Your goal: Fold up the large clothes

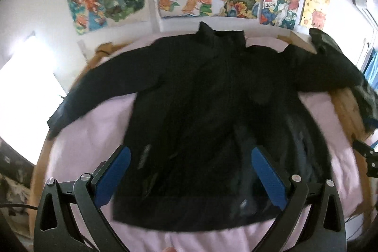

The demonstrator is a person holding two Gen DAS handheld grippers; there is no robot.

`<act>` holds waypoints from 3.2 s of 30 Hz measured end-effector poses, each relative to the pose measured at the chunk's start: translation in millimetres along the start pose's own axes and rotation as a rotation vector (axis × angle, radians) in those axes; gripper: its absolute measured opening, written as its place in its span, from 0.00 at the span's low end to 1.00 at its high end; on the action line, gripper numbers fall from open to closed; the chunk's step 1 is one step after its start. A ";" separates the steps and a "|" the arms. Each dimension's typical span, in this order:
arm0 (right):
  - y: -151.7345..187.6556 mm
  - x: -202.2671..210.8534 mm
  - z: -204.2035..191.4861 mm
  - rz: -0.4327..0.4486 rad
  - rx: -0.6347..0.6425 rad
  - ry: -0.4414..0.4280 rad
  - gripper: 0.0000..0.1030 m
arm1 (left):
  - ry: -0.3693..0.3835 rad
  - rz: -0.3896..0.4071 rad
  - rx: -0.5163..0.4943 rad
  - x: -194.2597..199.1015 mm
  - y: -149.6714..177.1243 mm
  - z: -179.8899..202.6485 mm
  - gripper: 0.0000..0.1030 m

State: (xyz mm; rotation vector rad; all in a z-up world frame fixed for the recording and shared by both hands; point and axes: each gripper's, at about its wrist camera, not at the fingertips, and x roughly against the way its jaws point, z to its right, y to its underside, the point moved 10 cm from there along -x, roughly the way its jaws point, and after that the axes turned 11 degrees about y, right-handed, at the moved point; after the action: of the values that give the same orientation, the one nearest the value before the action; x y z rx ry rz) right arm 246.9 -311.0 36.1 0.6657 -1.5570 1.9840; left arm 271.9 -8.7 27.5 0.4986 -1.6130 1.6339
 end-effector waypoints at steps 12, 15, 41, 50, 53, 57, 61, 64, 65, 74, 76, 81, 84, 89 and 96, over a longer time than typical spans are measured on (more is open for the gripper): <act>-95.2 -96.1 168.2 0.129 -0.293 0.243 1.00 | 0.040 0.032 -0.177 -165.8 -105.2 93.4 0.98; -99.4 -101.9 219.1 0.174 -0.359 0.362 1.00 | 0.072 0.068 -0.230 -206.4 -131.9 123.0 0.98; -22.0 -153.3 392.9 0.149 -0.941 0.452 0.52 | 0.117 -0.095 -0.153 -442.3 -151.0 168.5 0.99; -53.2 -134.1 375.0 0.295 -0.819 0.409 0.08 | 0.153 -0.070 -0.104 -424.1 -159.4 154.6 0.99; -80.1 -116.0 349.0 0.397 -0.733 0.347 0.08 | 0.228 -0.053 -0.068 -395.4 -168.9 144.3 0.99; -128.5 -96.2 280.7 0.515 -0.525 0.261 0.08 | 0.349 -0.038 -0.053 -336.1 -182.4 134.8 0.99; -164.5 -88.3 189.4 0.577 -0.292 0.183 0.08 | 0.456 -0.028 0.023 -276.9 -191.9 118.7 0.99; -178.9 -98.4 119.4 0.574 -0.130 0.127 0.08 | 0.497 -0.006 0.123 -238.4 -195.8 89.6 0.99; -180.4 -104.2 101.7 0.561 -0.095 0.106 0.08 | 0.508 0.001 0.146 -231.7 -200.9 81.0 0.99; -141.2 -182.9 -68.0 0.278 0.259 -0.072 0.08 | 0.800 0.101 0.385 -221.4 -201.7 11.4 0.99; -122.4 -207.7 -93.5 0.185 0.324 -0.104 0.08 | 0.816 0.072 0.477 -239.1 -197.4 0.7 0.99; -93.2 -231.9 -125.8 0.119 0.435 -0.105 0.08 | 0.789 -0.029 0.544 -277.1 -186.2 -7.9 0.98; -95.3 -231.0 -124.8 0.130 0.431 -0.106 0.08 | 0.786 -0.062 0.532 -287.0 -176.5 -3.8 0.90; -100.2 -222.4 -121.9 0.158 0.416 -0.116 0.08 | 0.776 -0.070 0.554 -293.6 -177.4 -0.5 0.44; -97.9 -203.4 -127.1 0.211 0.460 -0.106 0.10 | 0.721 0.000 0.486 -283.1 -182.7 1.0 0.03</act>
State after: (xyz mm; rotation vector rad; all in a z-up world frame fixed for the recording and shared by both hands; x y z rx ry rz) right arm 455.6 -188.7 -56.5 0.8200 -1.2753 2.5387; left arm 584.5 -97.9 -60.9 0.1060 -0.6903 1.9127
